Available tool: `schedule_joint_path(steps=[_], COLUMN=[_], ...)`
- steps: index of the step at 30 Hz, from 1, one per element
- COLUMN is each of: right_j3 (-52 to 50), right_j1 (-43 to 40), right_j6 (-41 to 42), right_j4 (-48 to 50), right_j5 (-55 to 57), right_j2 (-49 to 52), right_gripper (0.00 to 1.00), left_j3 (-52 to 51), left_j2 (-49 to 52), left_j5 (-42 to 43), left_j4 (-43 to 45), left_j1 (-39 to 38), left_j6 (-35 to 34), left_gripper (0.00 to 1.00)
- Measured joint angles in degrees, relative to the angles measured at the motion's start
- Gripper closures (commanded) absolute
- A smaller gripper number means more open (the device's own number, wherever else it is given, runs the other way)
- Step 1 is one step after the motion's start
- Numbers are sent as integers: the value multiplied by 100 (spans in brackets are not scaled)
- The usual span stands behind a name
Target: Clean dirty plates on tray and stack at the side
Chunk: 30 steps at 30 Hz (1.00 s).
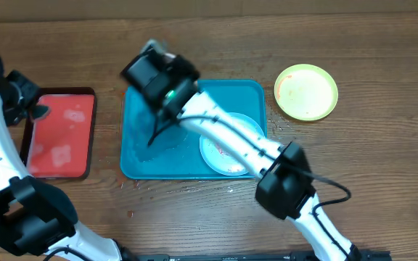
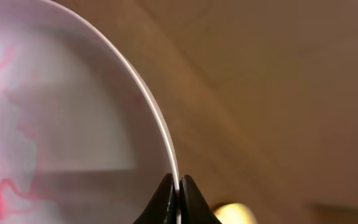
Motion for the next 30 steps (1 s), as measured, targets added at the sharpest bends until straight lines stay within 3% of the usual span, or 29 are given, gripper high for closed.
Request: schedule_joint_path(steps=[11,15,19,24,29,30], right_j3=[7,11,31,48,44,44], right_j1=[787,780,769,726,597,529], right_j6=[-2247,-2754,-2116,-1414,-404,-179], right_j4=[2085,2236,1670,-33,743,765], right_j5=[2188,2544,2551,1191,1355,1381], right_j2=[0,0,-11,-31,-57,-92], right_gripper=[96,96,96,96,95,89], left_j3=[-68,-70,-70,-70,-70,-70], left_j2=[564,704,734,737,737,737], left_j5=[-116,-131,-131,-131,-83,-81], left_j4=[-315,-337,-337,-343,-345,-345], left_j1=[251,251,251,251,251,251], left_j6=[24,26,26,26,26,26], left_gripper=[96,96,96,96,96,96])
